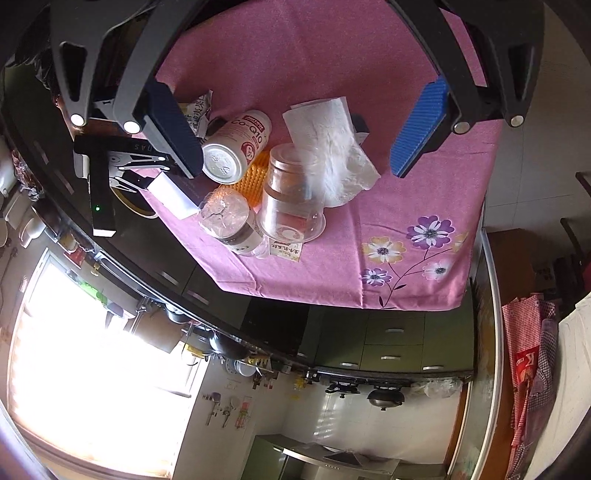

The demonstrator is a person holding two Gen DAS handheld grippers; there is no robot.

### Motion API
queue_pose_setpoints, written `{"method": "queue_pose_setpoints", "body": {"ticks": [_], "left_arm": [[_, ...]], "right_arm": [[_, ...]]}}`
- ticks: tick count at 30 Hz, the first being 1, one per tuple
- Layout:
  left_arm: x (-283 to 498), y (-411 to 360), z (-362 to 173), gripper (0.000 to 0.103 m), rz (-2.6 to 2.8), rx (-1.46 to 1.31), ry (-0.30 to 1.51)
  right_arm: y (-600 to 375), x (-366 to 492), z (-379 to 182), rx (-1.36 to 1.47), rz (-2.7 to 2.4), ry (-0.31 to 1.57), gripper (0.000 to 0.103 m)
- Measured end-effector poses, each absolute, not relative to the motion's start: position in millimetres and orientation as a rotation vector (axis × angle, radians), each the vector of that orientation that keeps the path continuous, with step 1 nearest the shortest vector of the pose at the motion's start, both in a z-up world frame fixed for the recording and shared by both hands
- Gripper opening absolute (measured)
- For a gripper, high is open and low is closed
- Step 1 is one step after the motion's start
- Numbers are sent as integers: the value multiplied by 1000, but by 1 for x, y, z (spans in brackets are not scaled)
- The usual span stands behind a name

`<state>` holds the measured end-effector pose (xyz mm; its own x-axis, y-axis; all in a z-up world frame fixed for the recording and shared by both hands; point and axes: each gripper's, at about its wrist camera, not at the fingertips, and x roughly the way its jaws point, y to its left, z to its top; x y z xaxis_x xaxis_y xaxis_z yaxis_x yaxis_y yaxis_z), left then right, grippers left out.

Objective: Collect trash
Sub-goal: 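Carry the blue box over the bin and release it, then grasp the white lidded jar with the left gripper and lift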

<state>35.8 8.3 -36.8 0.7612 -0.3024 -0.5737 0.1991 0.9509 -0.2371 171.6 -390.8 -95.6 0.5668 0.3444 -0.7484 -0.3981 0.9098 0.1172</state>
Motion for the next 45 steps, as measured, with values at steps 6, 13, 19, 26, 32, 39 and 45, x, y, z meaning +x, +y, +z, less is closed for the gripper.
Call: {"method": "queue_pose_setpoints", "body": {"ticks": [6,13,19,26,32,39,45], "left_arm": [[31,3,-33,96,-276,-147,642],[26,-4,-29,96,-296,-132,630],[26,-15,-33,96,-314,-122,642],[29,-31,-34,96,-317,-102,660],[34,-45,-38,96,-335,-83,682],[41,-60,-48,96,-363,-58,721],[47,-66,-59,96,-380,-63,746]], "right_arm": [[-415,157,-73,19,451,835,75],[-505,140,-21,93,255,729,76],[-615,174,-44,140,-42,816,76],[-679,213,-110,192,-169,948,76],[-698,223,-126,232,-199,953,77],[-675,185,-88,182,-189,848,83],[-663,157,-58,232,-137,775,85]]}}
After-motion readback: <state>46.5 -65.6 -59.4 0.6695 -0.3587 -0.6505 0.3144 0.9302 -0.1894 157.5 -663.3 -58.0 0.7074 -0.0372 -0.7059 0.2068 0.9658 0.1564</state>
